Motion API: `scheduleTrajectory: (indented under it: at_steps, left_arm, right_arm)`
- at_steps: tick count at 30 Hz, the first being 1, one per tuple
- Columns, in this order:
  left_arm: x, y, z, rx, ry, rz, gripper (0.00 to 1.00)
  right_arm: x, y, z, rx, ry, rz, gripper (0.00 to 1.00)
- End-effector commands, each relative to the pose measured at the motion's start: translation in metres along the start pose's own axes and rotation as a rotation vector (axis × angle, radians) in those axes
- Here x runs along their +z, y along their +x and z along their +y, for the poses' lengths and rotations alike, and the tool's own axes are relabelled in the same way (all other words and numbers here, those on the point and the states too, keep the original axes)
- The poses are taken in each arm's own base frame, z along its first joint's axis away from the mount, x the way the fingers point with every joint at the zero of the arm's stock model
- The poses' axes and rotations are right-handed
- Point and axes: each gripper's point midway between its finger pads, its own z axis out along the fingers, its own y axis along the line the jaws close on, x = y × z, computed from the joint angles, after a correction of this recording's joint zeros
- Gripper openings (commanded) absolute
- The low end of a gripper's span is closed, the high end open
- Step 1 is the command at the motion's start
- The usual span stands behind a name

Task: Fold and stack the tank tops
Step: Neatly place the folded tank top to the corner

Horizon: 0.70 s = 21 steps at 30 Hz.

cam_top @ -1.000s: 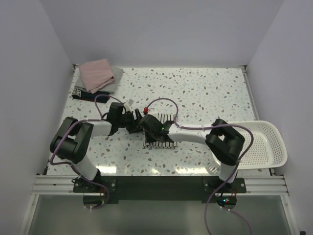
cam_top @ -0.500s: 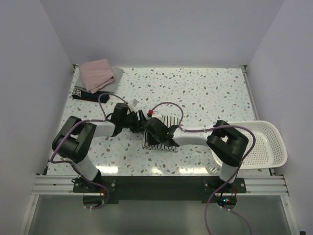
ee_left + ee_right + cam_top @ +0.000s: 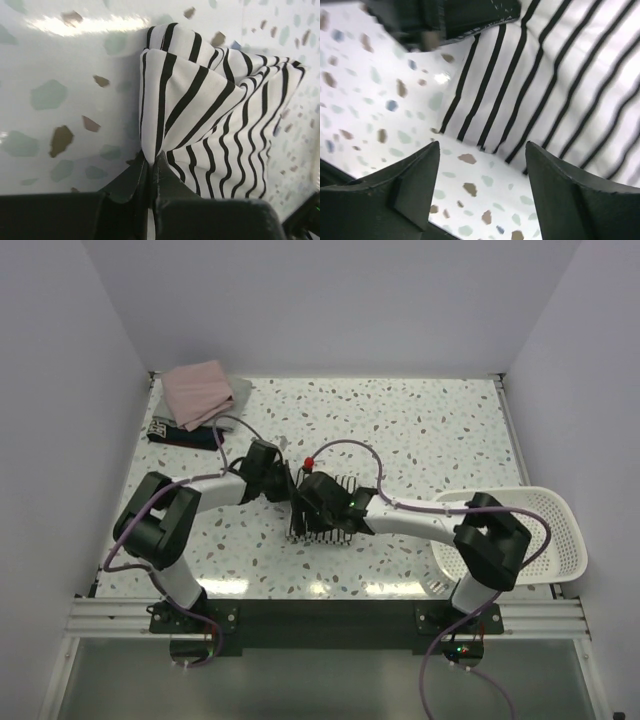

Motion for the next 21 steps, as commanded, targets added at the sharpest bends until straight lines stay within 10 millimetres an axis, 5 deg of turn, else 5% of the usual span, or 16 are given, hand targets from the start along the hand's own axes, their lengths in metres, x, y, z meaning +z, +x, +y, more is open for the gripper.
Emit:
scheduleTrajectory:
  at_steps: [1, 5, 9, 16, 21]
  left_arm:
    - [-0.019, 0.006, 0.086, 0.137, -0.444, 0.065, 0.0]
    - [-0.04, -0.05, 0.088, 0.219, -0.611, -0.022, 0.0]
    - [-0.055, -0.104, 0.09, 0.311, -0.761, -0.11, 0.0]
    - [-0.068, -0.204, 0.082, 0.371, -0.892, -0.274, 0.0]
    - [-0.071, -0.252, 0.082, 0.404, -0.964, -0.336, 0.0]
  right_arm:
    - [-0.057, -0.072, 0.02, -0.023, -0.011, -0.172, 0.75]
    - [-0.114, -0.129, 0.003, 0.027, 0.002, -0.316, 0.8]
    - [-0.142, -0.163, -0.013, 0.074, -0.021, -0.391, 0.82]
    - [-0.143, -0.181, -0.038, 0.064, 0.036, -0.416, 0.82]
    - [-0.136, -0.183, -0.041, 0.051, 0.039, -0.421, 0.82]
